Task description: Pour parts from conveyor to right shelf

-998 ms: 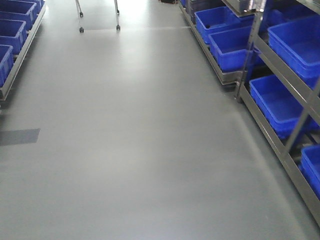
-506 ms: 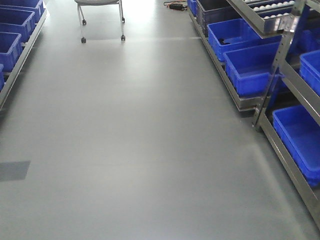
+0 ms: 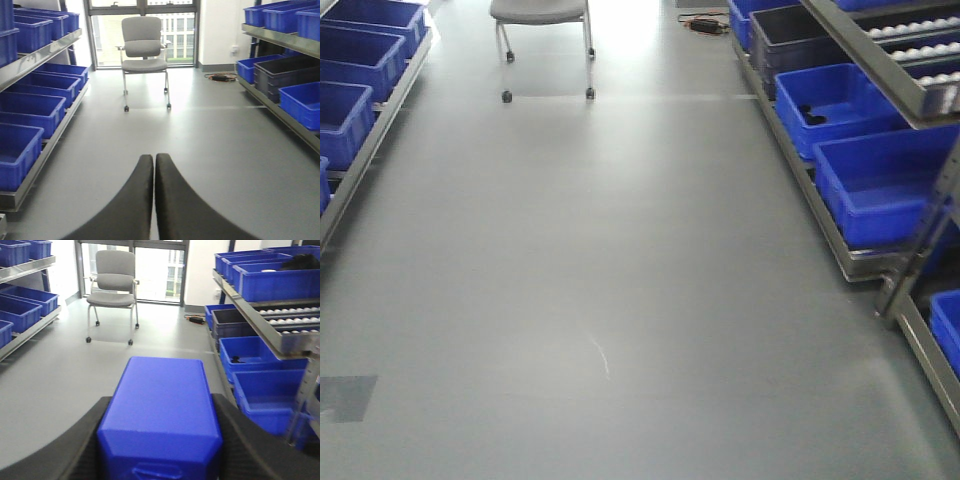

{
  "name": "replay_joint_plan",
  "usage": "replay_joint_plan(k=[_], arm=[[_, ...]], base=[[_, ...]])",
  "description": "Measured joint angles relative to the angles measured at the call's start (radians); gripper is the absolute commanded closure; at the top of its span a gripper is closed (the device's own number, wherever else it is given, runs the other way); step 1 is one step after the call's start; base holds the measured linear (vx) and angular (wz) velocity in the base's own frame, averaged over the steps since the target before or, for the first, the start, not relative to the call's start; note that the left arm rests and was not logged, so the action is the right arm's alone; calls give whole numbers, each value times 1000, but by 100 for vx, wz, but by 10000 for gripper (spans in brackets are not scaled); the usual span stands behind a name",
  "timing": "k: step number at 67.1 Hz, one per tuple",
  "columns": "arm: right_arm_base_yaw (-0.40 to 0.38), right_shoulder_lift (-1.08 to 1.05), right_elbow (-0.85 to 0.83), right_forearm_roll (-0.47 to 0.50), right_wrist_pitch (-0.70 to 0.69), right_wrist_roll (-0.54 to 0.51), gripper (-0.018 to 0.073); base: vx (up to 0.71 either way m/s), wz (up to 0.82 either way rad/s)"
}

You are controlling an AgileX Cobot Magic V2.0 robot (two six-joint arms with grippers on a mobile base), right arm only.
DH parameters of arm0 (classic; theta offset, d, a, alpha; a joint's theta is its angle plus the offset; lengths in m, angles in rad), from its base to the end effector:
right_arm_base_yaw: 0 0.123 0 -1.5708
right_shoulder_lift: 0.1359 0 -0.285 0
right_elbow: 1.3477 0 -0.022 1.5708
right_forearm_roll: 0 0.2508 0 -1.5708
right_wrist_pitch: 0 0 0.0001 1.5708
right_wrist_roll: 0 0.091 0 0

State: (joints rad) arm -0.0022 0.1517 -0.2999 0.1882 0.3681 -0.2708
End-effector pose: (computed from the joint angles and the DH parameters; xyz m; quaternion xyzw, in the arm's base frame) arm 0.0555 0.0060 0.2722 -0.0570 0.7482 -0.0068 0.6610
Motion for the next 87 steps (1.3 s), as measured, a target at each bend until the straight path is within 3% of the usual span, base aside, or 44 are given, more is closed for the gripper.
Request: replay_joint_plan(k=[21, 87], arm=[[0, 0, 0, 0, 0, 0, 565], [0, 0, 0, 0, 0, 0, 565]], base=[[31, 57], [24, 95]])
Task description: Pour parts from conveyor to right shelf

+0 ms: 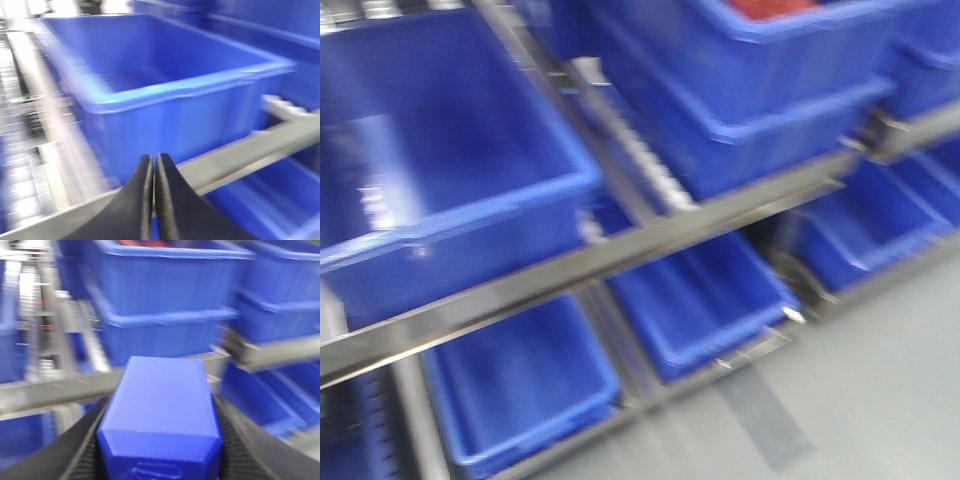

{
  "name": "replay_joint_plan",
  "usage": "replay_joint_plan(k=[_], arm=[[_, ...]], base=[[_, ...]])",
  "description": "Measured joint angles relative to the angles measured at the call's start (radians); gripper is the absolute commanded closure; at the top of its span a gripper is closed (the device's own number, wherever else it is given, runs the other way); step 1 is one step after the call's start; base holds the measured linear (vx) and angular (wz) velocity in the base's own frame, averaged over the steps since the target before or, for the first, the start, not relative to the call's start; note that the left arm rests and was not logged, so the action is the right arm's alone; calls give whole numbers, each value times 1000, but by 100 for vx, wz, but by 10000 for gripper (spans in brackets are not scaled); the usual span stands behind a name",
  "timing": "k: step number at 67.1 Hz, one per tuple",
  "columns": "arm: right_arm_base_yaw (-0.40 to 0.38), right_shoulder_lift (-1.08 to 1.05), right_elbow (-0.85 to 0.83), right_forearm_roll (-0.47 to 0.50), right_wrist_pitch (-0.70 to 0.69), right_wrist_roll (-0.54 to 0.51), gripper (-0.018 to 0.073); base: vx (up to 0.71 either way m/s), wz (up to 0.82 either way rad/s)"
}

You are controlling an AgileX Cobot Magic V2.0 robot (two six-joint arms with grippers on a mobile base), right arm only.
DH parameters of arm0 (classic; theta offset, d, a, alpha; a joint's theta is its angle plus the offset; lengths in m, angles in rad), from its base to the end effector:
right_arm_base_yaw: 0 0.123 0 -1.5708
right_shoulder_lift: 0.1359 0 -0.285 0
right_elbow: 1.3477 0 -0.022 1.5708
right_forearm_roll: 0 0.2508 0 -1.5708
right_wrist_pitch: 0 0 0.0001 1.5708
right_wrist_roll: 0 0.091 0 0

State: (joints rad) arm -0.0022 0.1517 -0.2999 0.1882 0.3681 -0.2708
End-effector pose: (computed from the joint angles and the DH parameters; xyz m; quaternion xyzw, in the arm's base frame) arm 0.0555 0.0060 0.2722 -0.0570 0.7482 -0.0068 0.6610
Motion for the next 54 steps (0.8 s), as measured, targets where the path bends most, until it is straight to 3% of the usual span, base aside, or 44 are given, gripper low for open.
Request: replay_joint_plan(k=[29, 54], arm=[[0, 0, 0, 0, 0, 0, 565], [0, 0, 0, 0, 0, 0, 565]], base=[[18, 69], [11, 31]])
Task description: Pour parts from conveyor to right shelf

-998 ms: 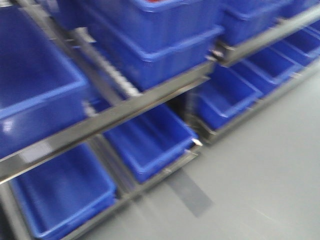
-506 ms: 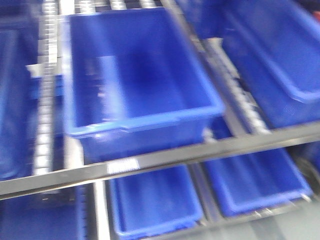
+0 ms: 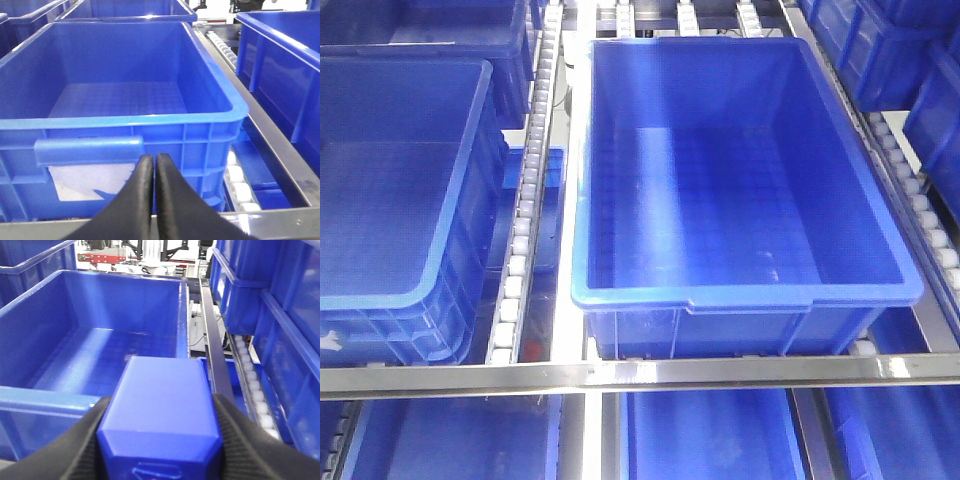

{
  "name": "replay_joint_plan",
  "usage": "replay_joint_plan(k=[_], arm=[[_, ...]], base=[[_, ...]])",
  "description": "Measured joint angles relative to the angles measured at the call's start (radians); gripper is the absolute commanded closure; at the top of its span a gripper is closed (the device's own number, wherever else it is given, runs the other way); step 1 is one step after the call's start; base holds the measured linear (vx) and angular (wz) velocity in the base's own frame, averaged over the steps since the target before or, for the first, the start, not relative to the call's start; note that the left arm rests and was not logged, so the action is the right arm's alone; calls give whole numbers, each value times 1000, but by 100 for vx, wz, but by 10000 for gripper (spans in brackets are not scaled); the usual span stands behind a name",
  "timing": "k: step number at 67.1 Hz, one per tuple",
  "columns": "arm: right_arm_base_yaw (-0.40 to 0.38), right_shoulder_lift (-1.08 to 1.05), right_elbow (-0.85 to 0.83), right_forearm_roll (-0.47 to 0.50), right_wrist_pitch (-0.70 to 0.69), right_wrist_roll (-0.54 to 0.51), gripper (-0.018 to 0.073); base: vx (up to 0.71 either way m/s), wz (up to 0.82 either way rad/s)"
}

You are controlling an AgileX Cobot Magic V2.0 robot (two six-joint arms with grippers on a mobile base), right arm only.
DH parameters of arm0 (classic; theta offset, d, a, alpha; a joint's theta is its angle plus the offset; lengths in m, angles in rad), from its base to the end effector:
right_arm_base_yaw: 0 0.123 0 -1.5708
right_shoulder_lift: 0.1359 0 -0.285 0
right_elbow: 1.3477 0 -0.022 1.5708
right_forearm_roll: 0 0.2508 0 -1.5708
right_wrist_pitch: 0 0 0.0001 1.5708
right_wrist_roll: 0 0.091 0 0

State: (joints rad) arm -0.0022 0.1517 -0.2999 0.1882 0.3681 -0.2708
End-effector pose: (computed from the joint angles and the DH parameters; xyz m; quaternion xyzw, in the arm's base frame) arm 0.0555 0.0060 0.2722 -0.0570 0.7482 -0.0068 0.6610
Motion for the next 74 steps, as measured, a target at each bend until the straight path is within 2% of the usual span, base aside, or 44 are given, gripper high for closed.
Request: replay_joint_plan(k=[74], arm=[[0, 0, 0, 0, 0, 0, 565]], base=[[5, 1]])
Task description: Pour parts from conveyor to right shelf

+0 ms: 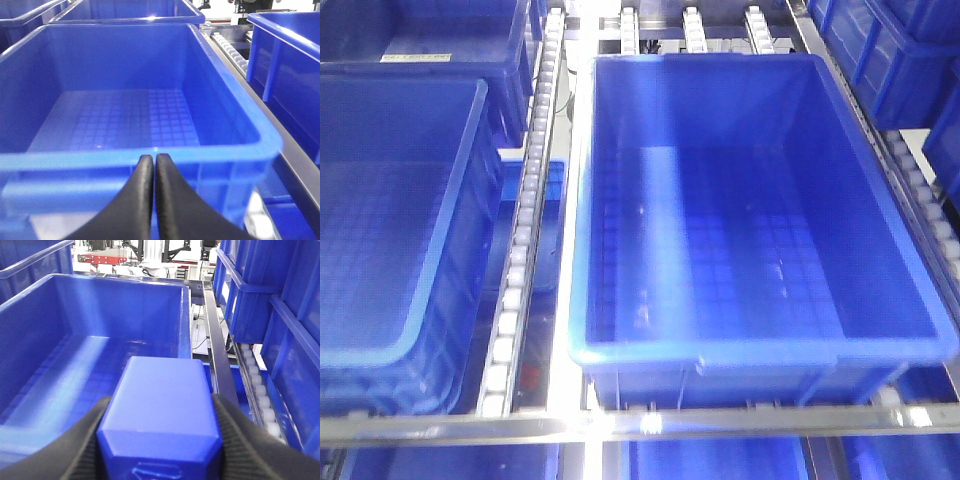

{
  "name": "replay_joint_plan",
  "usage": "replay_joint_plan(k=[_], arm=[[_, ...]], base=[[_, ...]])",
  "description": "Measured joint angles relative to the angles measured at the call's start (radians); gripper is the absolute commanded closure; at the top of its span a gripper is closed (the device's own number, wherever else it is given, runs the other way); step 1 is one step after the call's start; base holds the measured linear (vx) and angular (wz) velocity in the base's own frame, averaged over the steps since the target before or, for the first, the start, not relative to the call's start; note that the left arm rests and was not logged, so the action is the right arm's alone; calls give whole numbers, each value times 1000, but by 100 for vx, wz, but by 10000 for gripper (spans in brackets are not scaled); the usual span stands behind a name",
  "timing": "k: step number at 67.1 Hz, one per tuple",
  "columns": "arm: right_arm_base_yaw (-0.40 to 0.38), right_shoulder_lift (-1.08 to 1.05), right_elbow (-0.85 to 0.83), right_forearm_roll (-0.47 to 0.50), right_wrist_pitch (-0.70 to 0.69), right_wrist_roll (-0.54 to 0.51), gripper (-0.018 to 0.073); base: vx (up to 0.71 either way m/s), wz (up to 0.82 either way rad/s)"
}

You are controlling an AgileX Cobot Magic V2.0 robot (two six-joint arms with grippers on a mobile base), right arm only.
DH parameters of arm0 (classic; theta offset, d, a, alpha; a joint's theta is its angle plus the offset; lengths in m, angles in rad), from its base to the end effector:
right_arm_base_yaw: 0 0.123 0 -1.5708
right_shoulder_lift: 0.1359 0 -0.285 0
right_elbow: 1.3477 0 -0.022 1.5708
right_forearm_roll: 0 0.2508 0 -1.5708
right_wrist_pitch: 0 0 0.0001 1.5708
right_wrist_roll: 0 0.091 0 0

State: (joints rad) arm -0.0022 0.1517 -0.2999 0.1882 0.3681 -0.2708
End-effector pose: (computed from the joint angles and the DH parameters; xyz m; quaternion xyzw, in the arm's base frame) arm 0.0555 0.0060 0.2722 -0.0570 0.7482 -0.0068 0.6610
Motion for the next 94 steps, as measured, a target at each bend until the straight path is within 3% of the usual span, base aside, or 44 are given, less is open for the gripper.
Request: replay_joint_plan(k=[94], arm=[[0, 0, 0, 0, 0, 0, 565]], base=[[3, 1]])
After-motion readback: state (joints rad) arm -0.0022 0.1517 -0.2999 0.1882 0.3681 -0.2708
